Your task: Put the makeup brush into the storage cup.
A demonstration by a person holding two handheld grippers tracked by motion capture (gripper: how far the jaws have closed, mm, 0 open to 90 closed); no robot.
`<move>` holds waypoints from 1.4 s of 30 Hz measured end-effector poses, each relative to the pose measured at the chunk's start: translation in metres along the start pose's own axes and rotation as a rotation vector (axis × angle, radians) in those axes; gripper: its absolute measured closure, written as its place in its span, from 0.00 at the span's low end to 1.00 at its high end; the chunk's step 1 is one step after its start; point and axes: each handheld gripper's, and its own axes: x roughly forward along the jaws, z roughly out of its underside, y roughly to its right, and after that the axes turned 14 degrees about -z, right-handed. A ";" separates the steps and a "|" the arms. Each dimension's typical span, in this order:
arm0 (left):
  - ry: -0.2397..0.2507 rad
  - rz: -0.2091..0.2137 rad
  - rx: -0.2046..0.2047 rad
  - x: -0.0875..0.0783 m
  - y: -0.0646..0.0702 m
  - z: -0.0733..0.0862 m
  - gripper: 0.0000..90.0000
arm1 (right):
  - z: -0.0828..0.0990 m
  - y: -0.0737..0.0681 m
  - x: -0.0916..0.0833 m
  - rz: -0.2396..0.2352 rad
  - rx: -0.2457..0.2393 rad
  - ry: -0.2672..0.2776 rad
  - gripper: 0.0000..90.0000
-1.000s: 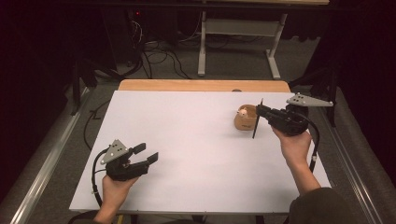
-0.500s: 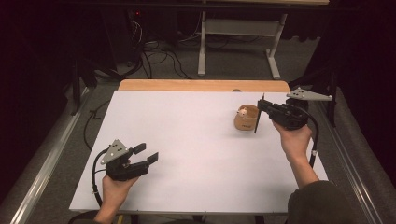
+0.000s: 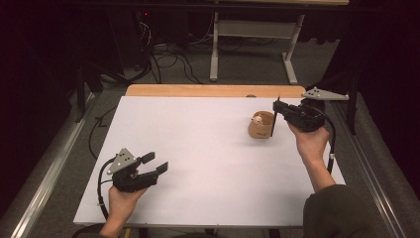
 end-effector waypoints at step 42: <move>-0.002 0.005 -0.001 0.000 0.000 0.000 0.40 | -0.019 0.023 0.027 0.095 0.004 -0.044 0.95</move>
